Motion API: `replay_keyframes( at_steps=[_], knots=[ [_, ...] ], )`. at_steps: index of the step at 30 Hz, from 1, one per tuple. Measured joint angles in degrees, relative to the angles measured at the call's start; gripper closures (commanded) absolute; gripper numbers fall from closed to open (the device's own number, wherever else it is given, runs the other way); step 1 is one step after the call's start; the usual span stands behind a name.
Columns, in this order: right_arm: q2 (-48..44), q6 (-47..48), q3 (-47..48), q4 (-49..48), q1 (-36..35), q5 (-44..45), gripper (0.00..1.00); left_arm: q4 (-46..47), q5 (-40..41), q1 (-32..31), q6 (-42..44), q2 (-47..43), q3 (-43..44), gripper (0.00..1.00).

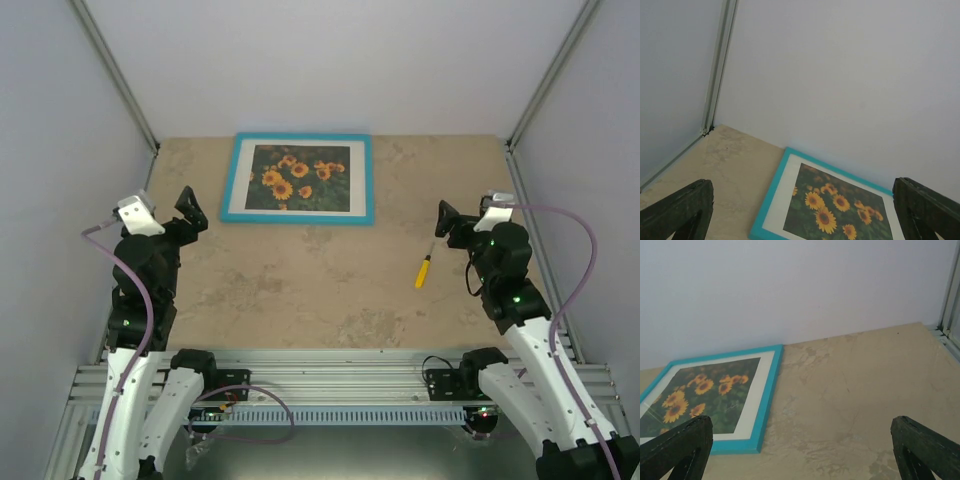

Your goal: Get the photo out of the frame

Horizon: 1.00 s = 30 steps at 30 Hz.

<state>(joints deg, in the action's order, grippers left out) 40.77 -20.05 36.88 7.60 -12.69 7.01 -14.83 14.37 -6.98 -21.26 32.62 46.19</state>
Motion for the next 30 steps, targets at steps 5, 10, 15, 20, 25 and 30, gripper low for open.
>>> replay_keyframes(
  at_steps=[5,10,15,20,25,30],
  knots=[
    [0.85,-0.02,0.00,-0.39,0.00,-0.48,0.02,-0.04,-0.13,0.17,0.00,0.07,0.00,0.01],
    [4.37,-0.02,0.02,-2.82,0.00,-3.43,0.02,-0.28,-0.13,0.35,-0.02,0.09,0.00,0.01],
    [11.89,-0.09,0.22,-6.49,0.00,-7.43,0.02,-0.33,-0.35,0.42,-0.07,0.11,0.00,0.01],
    [24.20,-0.11,3.87,-8.61,-0.17,-11.76,0.02,-0.83,-0.35,0.68,-0.42,0.79,0.00,0.01],
    [37.64,-0.09,10.40,-9.33,-2.64,-14.19,0.02,-1.64,-0.37,0.79,-0.68,1.51,0.00,0.00],
    [49.33,-0.13,18.18,-8.85,-5.79,-14.47,0.07,-2.01,-0.52,0.79,-0.85,1.46,0.00,0.01]
  ],
)
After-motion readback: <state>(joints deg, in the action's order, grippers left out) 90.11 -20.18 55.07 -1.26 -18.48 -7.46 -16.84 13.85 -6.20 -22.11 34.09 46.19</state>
